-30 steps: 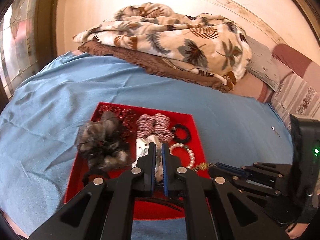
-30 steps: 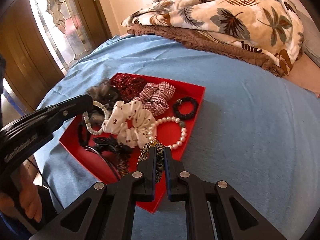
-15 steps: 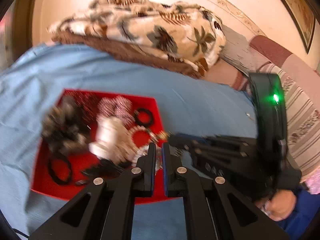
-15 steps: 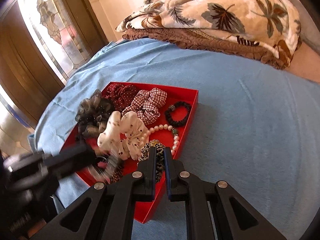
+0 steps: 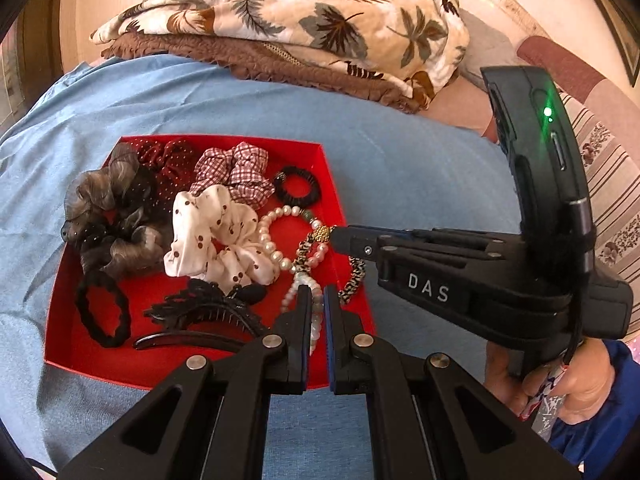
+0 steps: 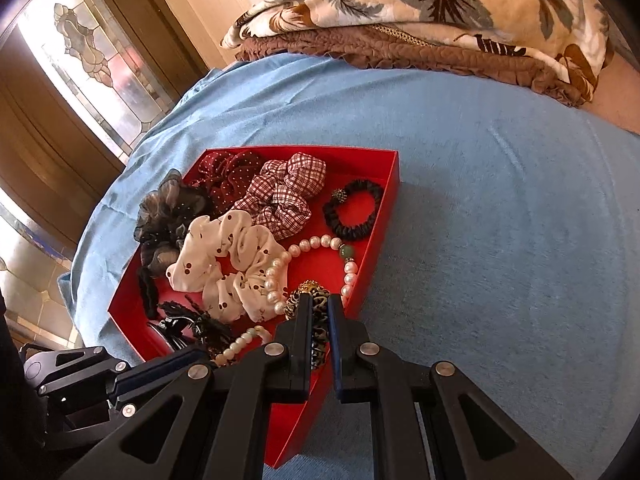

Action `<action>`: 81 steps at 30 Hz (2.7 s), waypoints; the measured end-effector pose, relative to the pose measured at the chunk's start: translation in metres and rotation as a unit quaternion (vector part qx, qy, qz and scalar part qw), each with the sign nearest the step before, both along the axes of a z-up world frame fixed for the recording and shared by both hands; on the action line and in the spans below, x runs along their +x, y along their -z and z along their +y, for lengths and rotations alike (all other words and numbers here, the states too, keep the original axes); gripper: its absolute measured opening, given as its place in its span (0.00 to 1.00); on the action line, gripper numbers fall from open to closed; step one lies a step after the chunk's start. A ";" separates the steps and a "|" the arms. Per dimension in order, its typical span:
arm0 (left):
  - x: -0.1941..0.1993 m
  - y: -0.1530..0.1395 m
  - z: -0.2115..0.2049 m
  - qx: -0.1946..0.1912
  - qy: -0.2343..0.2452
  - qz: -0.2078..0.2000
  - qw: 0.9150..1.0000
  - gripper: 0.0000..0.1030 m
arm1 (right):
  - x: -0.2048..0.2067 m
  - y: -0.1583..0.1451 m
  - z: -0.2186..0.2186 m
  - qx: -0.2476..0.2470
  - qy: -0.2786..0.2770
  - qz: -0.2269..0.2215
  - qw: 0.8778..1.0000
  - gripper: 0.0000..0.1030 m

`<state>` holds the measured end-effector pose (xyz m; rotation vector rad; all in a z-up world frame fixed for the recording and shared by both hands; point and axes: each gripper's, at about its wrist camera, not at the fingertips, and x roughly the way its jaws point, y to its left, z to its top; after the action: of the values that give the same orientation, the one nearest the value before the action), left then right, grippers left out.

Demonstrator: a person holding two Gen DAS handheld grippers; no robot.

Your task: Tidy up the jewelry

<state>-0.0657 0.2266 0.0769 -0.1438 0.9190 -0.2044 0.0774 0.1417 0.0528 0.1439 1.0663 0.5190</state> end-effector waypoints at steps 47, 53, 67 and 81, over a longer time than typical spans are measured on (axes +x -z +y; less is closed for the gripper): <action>-0.012 -0.021 0.009 0.093 -0.090 -0.073 0.989 0.58 | -0.014 -0.004 -0.026 0.032 0.033 0.015 0.999 0.14; -0.012 -0.022 0.011 0.093 -0.098 -0.075 0.988 0.59 | -0.017 -0.002 -0.012 0.049 0.009 0.027 0.998 0.14; -0.017 -0.031 0.028 0.099 -0.156 -0.101 0.978 0.70 | -0.034 -0.031 -0.031 0.059 0.031 -0.020 0.998 0.45; -0.045 -0.053 0.028 0.156 -0.236 -0.215 0.935 0.97 | -0.078 -0.046 -0.042 0.002 0.028 -0.082 0.996 0.57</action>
<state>-0.1111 0.2544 0.1302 -0.0184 0.4481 0.3482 -0.0001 0.0999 0.0992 0.1322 0.8995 0.4738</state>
